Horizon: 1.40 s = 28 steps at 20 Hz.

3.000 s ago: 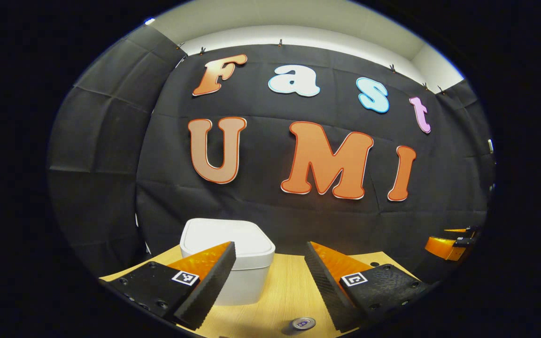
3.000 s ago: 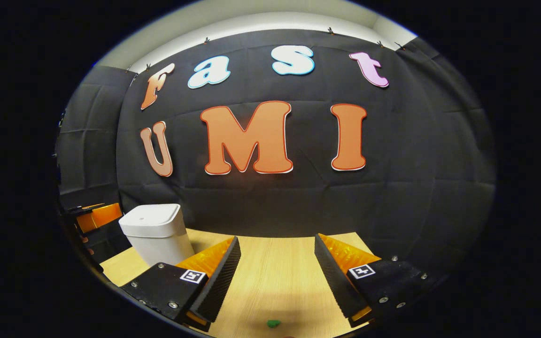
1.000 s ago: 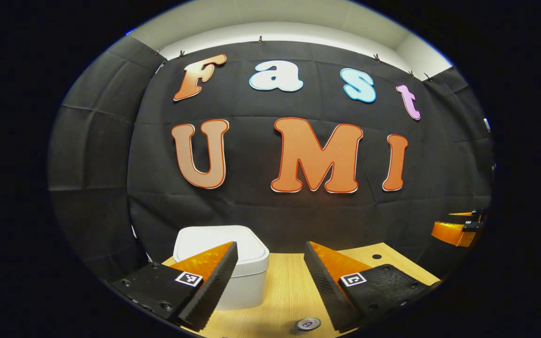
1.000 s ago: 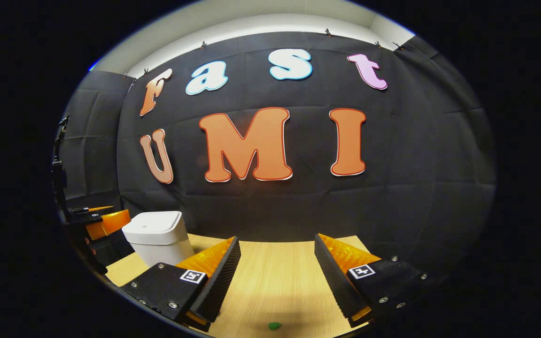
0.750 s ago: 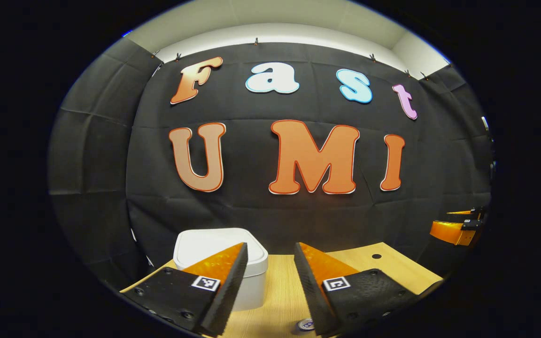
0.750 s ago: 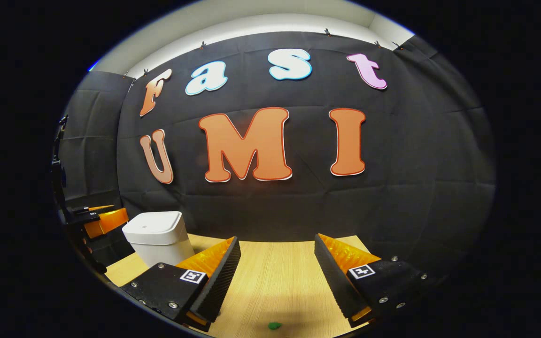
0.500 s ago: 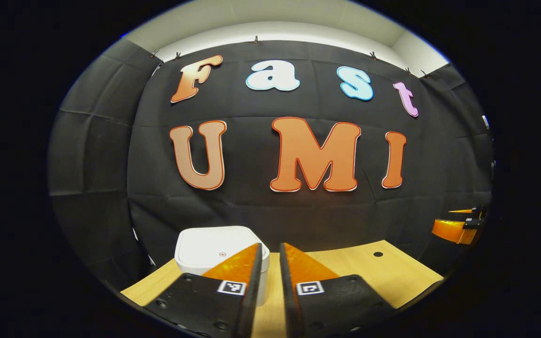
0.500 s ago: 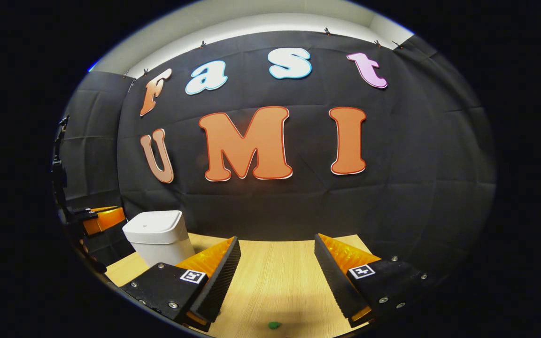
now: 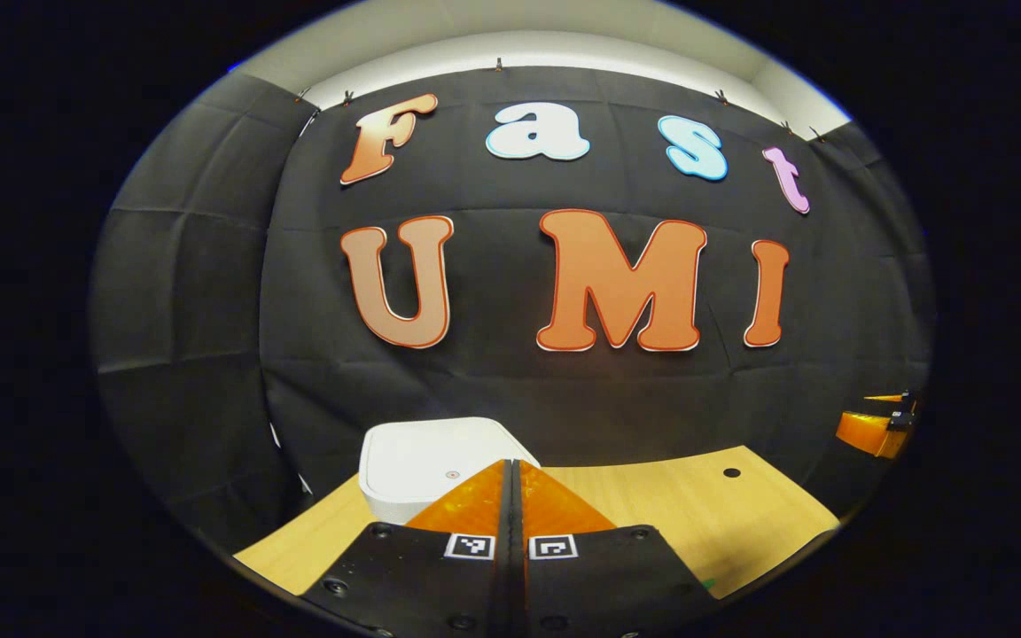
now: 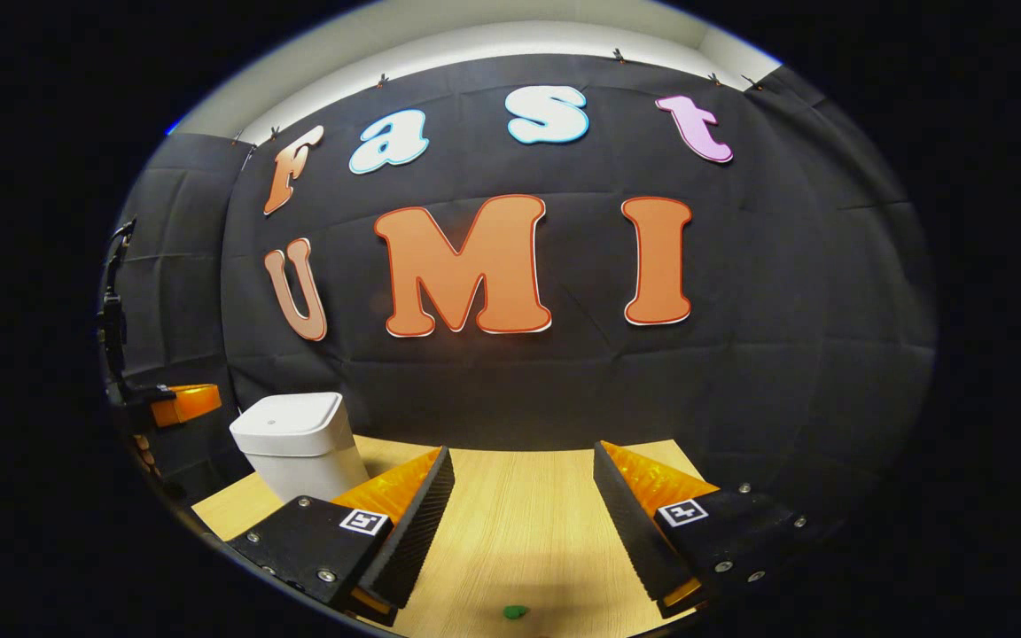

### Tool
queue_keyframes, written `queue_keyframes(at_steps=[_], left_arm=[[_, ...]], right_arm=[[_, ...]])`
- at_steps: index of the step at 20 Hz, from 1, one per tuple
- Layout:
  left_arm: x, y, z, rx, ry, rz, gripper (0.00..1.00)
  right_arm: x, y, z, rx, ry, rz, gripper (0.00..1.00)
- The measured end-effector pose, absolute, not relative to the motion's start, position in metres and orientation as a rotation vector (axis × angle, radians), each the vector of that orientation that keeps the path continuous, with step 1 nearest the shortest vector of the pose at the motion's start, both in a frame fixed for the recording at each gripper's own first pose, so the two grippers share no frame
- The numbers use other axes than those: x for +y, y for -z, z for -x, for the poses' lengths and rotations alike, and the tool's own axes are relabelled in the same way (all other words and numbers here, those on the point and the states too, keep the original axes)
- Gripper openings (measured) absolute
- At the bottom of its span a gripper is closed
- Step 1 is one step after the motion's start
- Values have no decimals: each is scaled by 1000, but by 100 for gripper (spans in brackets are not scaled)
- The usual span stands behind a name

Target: Press the lid of the desktop garbage bin to open it, pick up the crumpled paper on the desktop and throw it into the bin, then pick up the pop can on the desktop and drop it into the bin, and finally close the garbage bin lid.

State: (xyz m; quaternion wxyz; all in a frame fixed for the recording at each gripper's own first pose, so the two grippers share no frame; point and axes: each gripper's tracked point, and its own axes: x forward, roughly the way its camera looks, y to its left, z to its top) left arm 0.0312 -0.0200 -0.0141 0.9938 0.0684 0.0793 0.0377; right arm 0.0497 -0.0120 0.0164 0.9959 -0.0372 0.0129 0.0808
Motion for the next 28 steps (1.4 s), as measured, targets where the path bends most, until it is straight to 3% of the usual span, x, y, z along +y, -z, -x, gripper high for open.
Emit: queue_keyframes(at_steps=[9, 15, 24, 25, 27, 28], left_arm=[[36, -39, -98, 281, 10, -80, 0], [47, 27, -131, 530, 77, -22, 0], [57, 116, -137, 736, 109, -49, 0], [63, 134, -112, 869, 97, -66, 0], [58, 132, -138, 732, 123, -94, 0], [59, 138, -136, 787, 120, -115, 0]], right_arm=[[-18, -10, -56, 56, -143, 59, 94], [-34, -2, -64, 82, -99, 39, 94], [-41, 12, -75, 130, -69, 21, 94], [-42, 13, -76, 133, -70, 19, 95], [-42, 15, -78, 137, -67, 10, 95], [-41, 14, -79, 135, -71, 4, 95]])
